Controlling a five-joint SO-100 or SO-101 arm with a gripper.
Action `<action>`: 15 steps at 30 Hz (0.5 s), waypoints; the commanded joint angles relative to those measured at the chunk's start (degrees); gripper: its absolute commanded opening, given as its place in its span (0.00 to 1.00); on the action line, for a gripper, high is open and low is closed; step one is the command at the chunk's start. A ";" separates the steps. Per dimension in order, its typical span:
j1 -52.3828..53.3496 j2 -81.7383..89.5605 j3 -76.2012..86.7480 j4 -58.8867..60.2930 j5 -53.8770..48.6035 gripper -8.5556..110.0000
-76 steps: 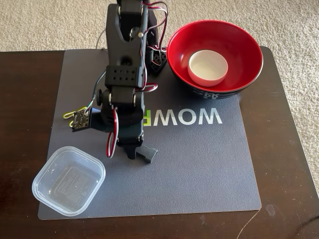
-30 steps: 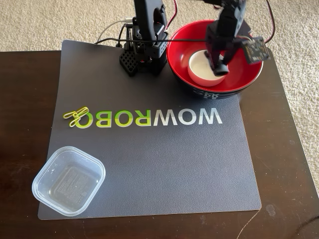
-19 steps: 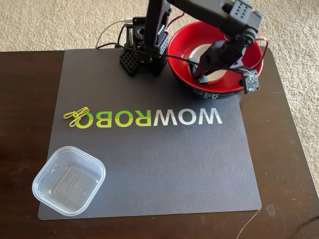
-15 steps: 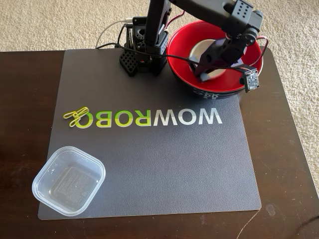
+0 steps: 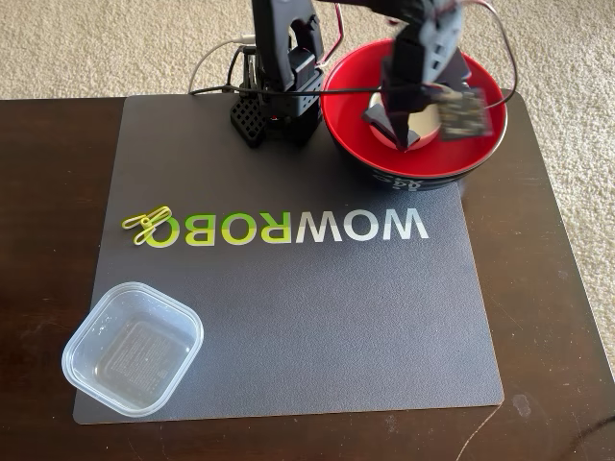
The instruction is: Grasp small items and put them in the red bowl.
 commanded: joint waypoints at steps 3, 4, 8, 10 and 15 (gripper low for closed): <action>37.27 -7.73 -13.18 -4.13 -9.23 0.39; 43.07 -11.16 -15.21 -5.54 -10.37 0.39; 59.41 -28.04 -25.75 -8.44 -15.56 0.36; 64.16 -34.72 -30.32 -8.09 -18.37 0.35; 69.52 -40.61 -33.22 -8.44 -22.32 0.34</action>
